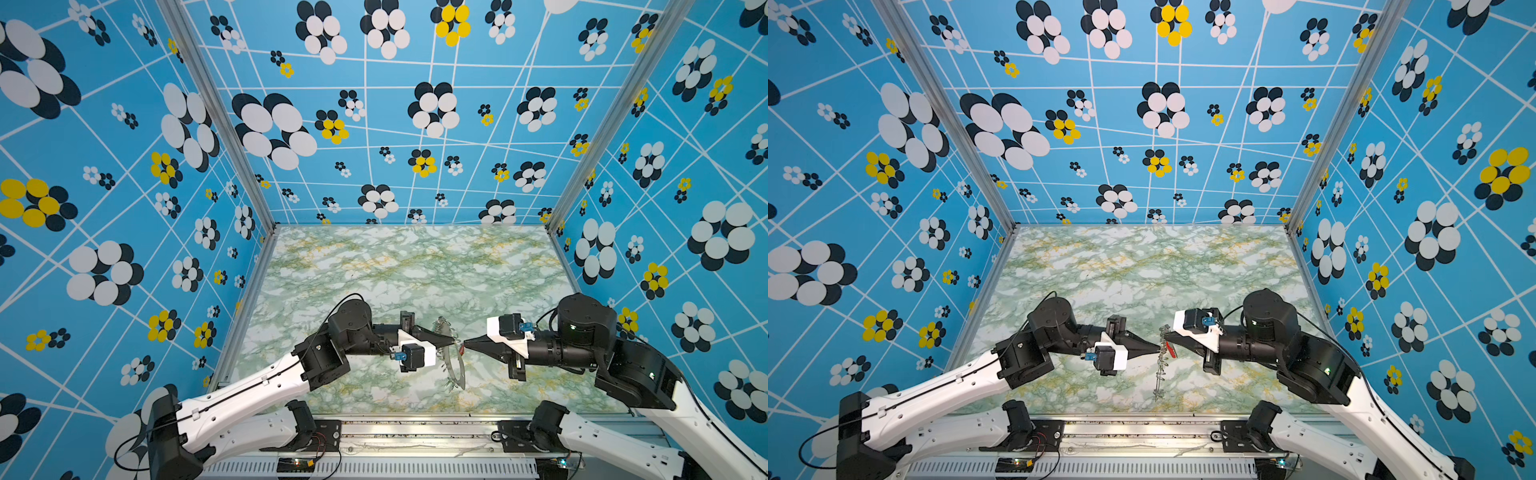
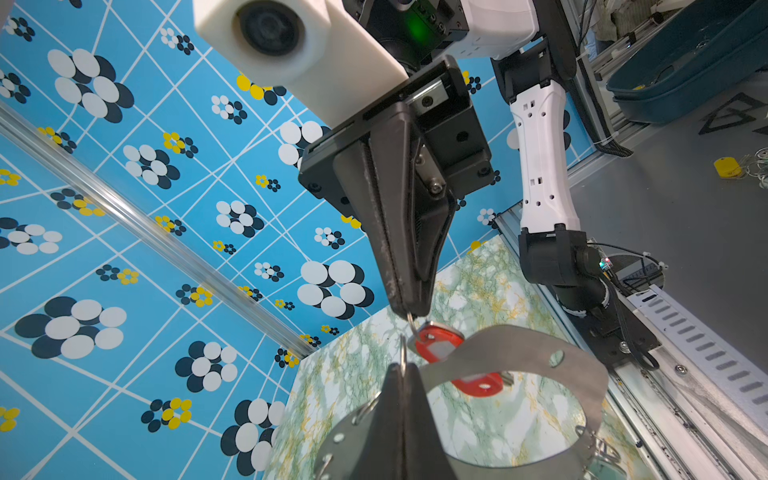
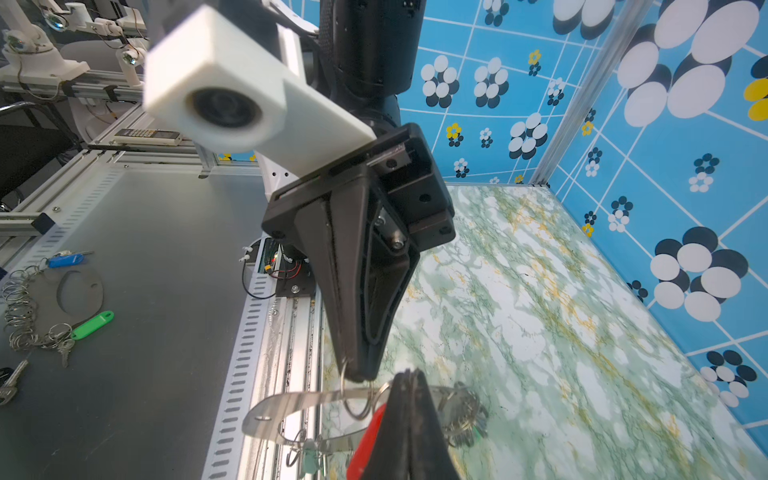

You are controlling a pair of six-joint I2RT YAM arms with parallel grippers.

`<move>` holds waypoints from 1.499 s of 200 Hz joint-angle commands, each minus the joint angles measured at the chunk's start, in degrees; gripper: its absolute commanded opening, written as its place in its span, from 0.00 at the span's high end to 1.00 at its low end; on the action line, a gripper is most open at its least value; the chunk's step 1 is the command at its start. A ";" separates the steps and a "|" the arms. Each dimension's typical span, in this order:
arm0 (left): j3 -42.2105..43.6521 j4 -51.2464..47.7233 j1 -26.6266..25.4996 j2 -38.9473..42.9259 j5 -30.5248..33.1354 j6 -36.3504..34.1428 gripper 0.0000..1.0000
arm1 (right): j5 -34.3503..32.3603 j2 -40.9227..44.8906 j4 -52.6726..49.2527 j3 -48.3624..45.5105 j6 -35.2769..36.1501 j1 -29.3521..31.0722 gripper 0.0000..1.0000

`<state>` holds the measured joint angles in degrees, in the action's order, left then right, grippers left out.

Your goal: Put the keys on the keyring

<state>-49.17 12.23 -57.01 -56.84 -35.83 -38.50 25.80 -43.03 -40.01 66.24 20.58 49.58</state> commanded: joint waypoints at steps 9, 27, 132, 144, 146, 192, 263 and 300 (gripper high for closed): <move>-0.80 1.36 -0.64 -0.03 -1.91 1.02 1.00 | -0.62 -0.20 2.11 0.34 0.18 -0.20 1.00; -0.97 1.13 -0.63 -0.20 -2.17 0.99 1.00 | -0.65 -0.39 2.34 0.52 0.17 -0.27 1.00; -1.28 0.85 -0.78 -0.65 -3.14 1.02 1.00 | 0.56 -1.18 3.24 1.31 -0.10 -0.20 1.00; -1.28 0.81 -0.76 -0.64 -3.30 0.99 1.00 | 0.49 -1.22 3.35 1.35 -0.10 -0.24 1.00; -1.28 0.83 -0.78 -0.64 -3.35 0.98 1.00 | 0.48 -1.26 3.38 1.28 -0.10 -0.27 1.00; -1.36 0.94 -0.82 -0.74 -3.69 0.98 1.00 | -0.52 -1.25 4.09 1.28 -0.18 -0.22 1.00; -1.53 0.68 -0.82 -0.99 -4.44 2.88 1.00 | -2.03 -1.07 5.25 1.11 -0.45 -0.24 1.00; -1.63 0.66 -0.90 -1.26 -4.53 3.05 1.00 | -1.64 -1.09 5.77 1.18 -0.65 -0.26 1.00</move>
<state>-49.23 11.81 -57.47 -57.58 -38.17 -36.42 24.51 -43.81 -38.00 66.26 20.53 49.58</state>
